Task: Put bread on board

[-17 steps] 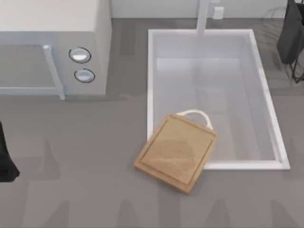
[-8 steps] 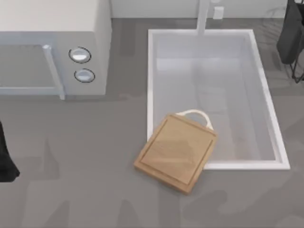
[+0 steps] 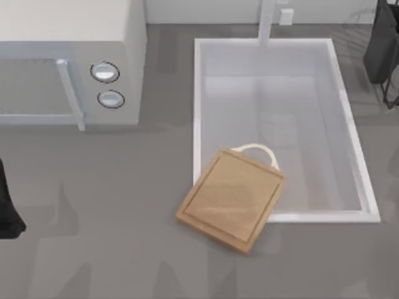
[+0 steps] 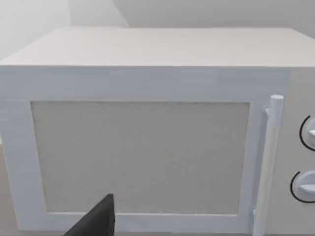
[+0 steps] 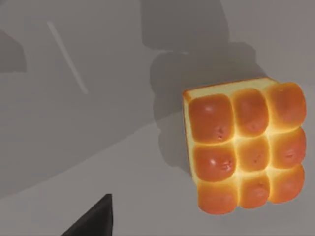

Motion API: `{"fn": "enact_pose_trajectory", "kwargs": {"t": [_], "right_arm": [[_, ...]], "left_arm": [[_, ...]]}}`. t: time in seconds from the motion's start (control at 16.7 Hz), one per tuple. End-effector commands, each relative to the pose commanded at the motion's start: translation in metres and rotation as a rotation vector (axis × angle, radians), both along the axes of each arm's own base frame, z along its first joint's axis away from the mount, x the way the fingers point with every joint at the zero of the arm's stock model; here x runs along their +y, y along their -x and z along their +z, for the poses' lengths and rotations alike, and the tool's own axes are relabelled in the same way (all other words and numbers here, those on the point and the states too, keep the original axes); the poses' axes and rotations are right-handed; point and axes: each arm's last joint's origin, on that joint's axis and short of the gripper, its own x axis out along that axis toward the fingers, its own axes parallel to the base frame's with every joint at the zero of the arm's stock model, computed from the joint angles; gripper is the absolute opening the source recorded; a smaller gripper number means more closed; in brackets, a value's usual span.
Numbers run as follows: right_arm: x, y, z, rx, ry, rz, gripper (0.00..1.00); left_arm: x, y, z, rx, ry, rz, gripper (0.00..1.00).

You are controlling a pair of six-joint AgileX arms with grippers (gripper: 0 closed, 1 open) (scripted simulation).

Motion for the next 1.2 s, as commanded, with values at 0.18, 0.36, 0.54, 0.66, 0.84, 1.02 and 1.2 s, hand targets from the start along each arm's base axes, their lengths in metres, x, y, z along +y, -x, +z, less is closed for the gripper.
{"fn": "enact_pose_trajectory", "kwargs": {"t": [0.18, 0.36, 0.54, 0.66, 0.84, 1.02, 1.2], "right_arm": [[-0.011, -0.021, -0.011, 0.103, -0.017, 0.092, 1.00], [-0.017, -0.031, -0.016, 0.142, -0.027, 0.130, 1.00], [-0.017, -0.031, -0.016, 0.142, -0.027, 0.130, 1.00], [-0.015, -0.030, -0.017, 0.141, -0.027, 0.133, 1.00], [-0.016, -0.031, -0.037, 0.144, -0.028, 0.129, 1.00], [-0.017, -0.033, -0.067, 0.133, -0.025, 0.129, 1.00], [-0.017, -0.030, -0.086, 0.142, -0.027, 0.130, 1.00]], "left_arm": [[0.000, 0.000, 0.000, 0.000, 0.000, 0.000, 1.00], [0.000, 0.000, 0.000, 0.000, 0.000, 0.000, 1.00], [0.000, 0.000, 0.000, 0.000, 0.000, 0.000, 1.00], [0.000, 0.000, 0.000, 0.000, 0.000, 0.000, 1.00], [0.000, 0.000, 0.000, 0.000, 0.000, 0.000, 1.00], [0.000, 0.000, 0.000, 0.000, 0.000, 0.000, 1.00], [0.000, 0.000, 0.000, 0.000, 0.000, 0.000, 1.00]]}}
